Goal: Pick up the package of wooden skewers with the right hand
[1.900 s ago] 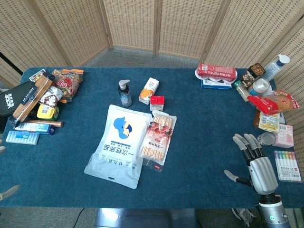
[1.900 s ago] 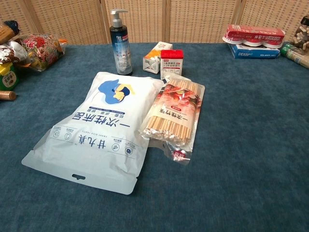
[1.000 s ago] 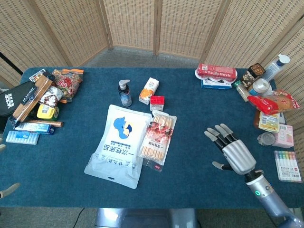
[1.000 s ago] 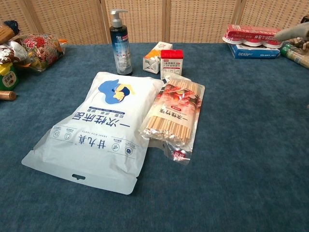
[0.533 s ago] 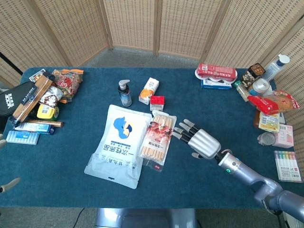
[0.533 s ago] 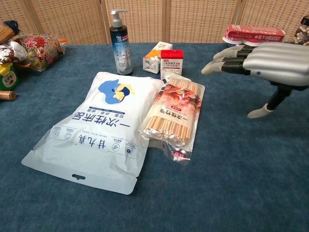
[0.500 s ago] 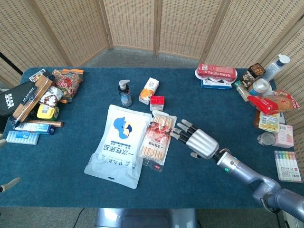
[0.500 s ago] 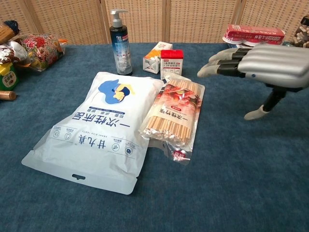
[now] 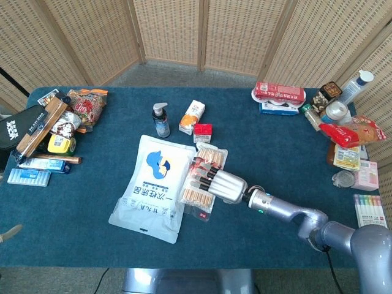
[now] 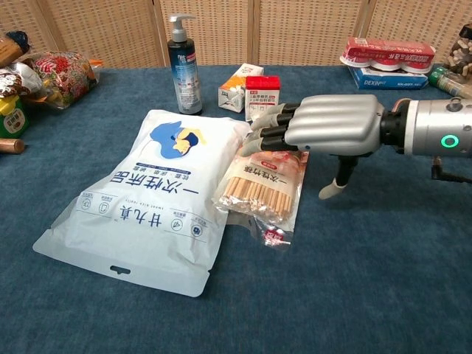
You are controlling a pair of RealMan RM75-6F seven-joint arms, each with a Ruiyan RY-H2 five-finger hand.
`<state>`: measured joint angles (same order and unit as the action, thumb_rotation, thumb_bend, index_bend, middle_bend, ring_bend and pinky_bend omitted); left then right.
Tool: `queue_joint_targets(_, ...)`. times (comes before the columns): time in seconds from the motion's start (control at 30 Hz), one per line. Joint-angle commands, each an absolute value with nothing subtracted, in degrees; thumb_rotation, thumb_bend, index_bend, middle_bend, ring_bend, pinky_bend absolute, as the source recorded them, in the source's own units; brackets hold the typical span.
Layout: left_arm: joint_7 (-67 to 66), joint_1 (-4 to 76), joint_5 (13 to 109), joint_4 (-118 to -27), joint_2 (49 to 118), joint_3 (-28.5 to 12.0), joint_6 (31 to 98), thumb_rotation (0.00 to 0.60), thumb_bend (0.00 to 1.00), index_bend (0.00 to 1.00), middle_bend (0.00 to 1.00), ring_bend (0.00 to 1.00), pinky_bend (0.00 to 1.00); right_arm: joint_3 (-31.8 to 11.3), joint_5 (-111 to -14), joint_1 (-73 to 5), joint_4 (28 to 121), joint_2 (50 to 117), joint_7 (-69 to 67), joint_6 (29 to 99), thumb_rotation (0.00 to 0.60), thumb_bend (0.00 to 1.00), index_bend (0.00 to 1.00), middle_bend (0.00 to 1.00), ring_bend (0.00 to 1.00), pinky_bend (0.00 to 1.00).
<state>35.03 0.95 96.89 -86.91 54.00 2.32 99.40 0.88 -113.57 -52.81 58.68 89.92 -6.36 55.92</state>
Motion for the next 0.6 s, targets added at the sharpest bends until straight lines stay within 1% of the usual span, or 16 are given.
queue_joint_targets(0.03, 35.35, 0.98, 96.68, -86.7, 53.99, 2.2, 99.19, 0.6, 0.06, 0.11, 0.0, 0.0, 0.0, 1.6, -113.46, -54.73, 57.22, 91.13, -6.21, 54.18, 0.6, 0.0, 0.0, 0.0, 0.0, 0.0)
queue_joint_targets(0.17, 35.68, 0.98, 96.4, -86.48, 53.99, 2.06, 98.93, 0.6, 0.07, 0.11, 0.0, 0.0, 0.0, 2.34, -112.55, -56.68, 54.87, 93.02, -6.85, 52.3, 0.6, 0.0, 0.0, 0.0, 0.0, 0.0)
queue_joint_targets(0.37, 36.04, 1.05, 95.94, -86.27, 54.01, 1.83, 98.45, 0.6, 0.06, 0.11, 0.0, 0.0, 0.0, 3.48, -111.49, -58.15, 52.26, 94.77, -7.49, 51.77, 0.6, 0.0, 0.0, 0.0, 0.0, 0.0)
queue_joint_targets(0.6, 35.72, 1.36, 95.83, -86.24, 54.18, 1.72, 97.57, 0.6, 0.06, 0.11, 0.0, 0.0, 0.0, 4.64, -110.56, -59.5, 51.77, 95.67, -6.38, 50.88, 0.6, 0.0, 0.0, 0.0, 0.0, 0.0)
